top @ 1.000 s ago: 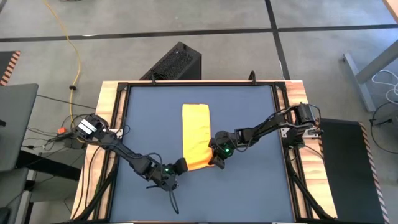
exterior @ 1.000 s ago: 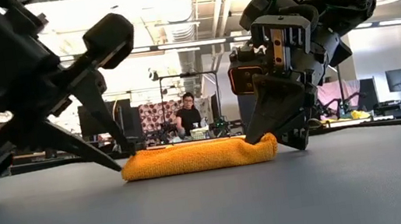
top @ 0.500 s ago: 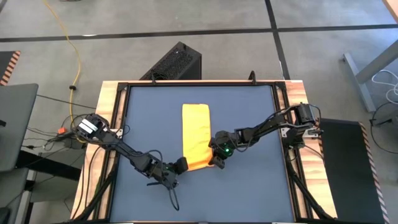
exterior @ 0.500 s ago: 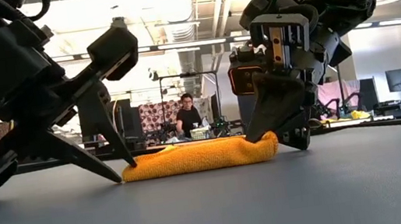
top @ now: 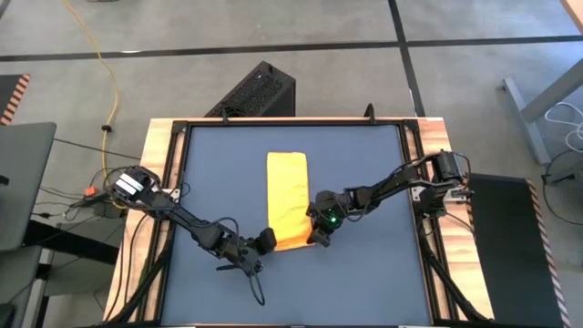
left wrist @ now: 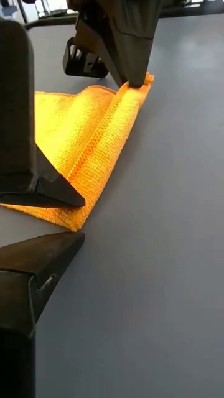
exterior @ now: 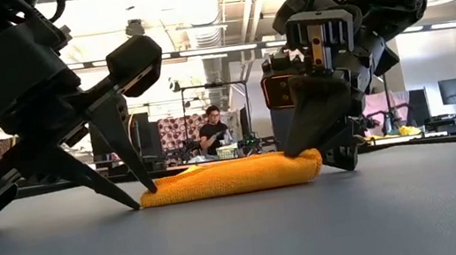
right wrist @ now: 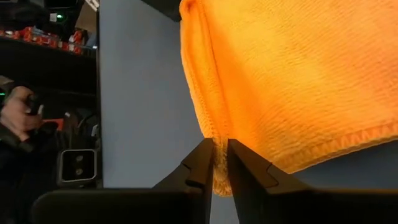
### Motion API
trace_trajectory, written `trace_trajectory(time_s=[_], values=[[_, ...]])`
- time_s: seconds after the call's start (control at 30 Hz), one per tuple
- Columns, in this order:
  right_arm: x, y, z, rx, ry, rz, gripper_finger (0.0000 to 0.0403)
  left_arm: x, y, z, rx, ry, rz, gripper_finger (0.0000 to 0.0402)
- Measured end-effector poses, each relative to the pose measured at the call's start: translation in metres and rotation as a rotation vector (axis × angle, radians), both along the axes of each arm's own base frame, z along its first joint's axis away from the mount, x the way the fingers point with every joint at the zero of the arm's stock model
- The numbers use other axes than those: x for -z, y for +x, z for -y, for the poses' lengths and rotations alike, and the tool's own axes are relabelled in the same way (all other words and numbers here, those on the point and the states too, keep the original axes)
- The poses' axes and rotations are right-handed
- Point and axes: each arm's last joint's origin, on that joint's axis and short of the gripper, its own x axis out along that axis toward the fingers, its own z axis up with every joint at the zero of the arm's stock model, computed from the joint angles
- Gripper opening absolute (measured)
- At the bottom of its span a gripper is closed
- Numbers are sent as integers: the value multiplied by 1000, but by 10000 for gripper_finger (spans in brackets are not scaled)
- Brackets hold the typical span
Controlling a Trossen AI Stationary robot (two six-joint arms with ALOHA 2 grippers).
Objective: Roll towel
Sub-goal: Roll the yellow microfiber towel
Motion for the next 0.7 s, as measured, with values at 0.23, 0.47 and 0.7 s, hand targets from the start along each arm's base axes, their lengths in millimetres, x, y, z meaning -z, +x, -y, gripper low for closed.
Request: trace_trajectory(time_s=[0.23, 0.47, 0.7], values=[[-3, -2, 8, -38, 31, 2, 77, 0, 2, -4, 4, -28, -11, 66], [-4, -4, 7, -56, 11, -10, 77, 0, 3, -6, -52, -105, -14, 62], [-26, -16, -2, -85, -102, 9, 77, 1, 3, -5, -118, -228, -27, 7]])
